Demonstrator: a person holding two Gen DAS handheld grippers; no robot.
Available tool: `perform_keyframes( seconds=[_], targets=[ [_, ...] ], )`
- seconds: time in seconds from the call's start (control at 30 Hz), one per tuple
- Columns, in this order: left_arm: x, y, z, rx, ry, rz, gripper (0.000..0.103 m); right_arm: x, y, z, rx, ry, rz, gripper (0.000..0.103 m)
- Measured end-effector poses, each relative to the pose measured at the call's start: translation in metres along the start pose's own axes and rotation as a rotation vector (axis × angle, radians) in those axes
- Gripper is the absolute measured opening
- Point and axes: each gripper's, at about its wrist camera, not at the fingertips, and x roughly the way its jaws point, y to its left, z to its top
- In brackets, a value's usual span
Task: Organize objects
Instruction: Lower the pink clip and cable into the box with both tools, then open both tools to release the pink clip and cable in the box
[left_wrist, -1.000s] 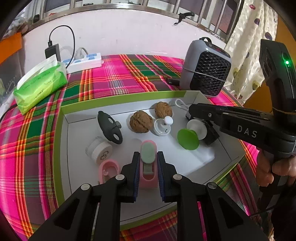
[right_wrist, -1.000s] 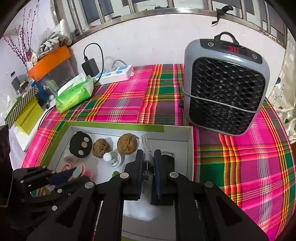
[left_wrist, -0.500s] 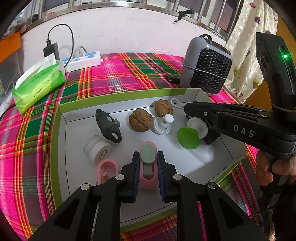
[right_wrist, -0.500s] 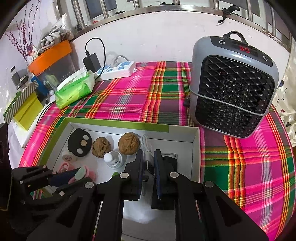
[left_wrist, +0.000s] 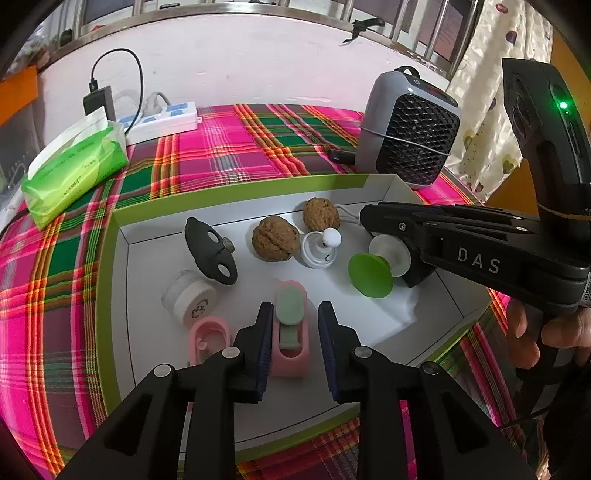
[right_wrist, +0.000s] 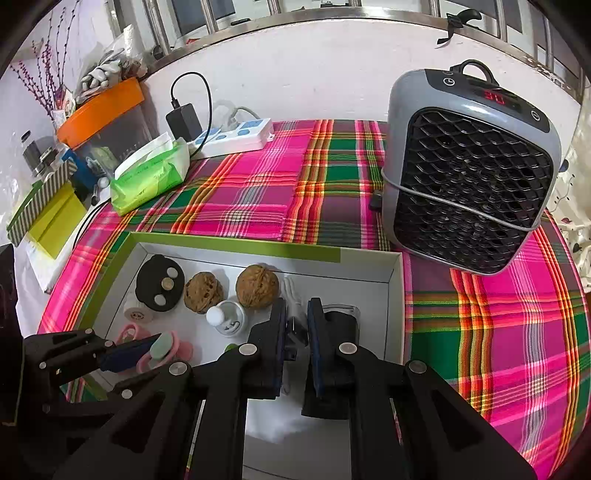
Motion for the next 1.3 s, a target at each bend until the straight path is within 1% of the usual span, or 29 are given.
perform_keyframes(
  seconds=[0.13, 0.37, 0.5, 0.63, 0.77, 0.97, 1.1, 1.17, 1.3],
  targets=[
    [0.000, 0.000, 0.000, 0.002, 0.000, -0.001, 0.024, 0.000, 0.000, 0.000, 0.001, 0.001, 0.001, 0.013],
    [0.000, -0.001, 0.001, 0.004, -0.001, -0.006, 0.030, 0.001, 0.000, 0.000, 0.002, 0.002, 0.004, 0.013],
    [0.000, 0.000, 0.001, 0.004, 0.001, -0.004, 0.035, 0.000, 0.000, 0.000, 0.004, 0.002, 0.006, 0.013],
    [0.000, 0.000, 0.001, 0.002, 0.000, -0.007, 0.036, 0.000, 0.001, 0.000, 0.008, -0.002, 0.014, 0.017],
    [-0.001, 0.001, 0.001, -0.003, 0.000, 0.000, 0.036, -0.001, 0.002, 0.000, 0.009, -0.005, 0.012, 0.023],
    [-0.006, 0.003, 0.000, -0.025, -0.007, 0.010, 0.036, -0.004, 0.001, -0.002, 0.027, -0.016, 0.011, 0.024],
    [-0.012, 0.002, -0.001, -0.037, -0.017, 0.029, 0.036, -0.009, 0.002, -0.005, 0.026, -0.027, 0.008, 0.026],
    [-0.018, -0.002, -0.002, -0.025, -0.032, 0.061, 0.036, -0.013, 0.004, -0.007, 0.029, -0.037, 0.005, 0.029],
    [-0.028, -0.010, -0.006, -0.016, -0.061, 0.121, 0.036, -0.024, 0.007, -0.012, 0.032, -0.061, 0.012, 0.031]
  ],
)
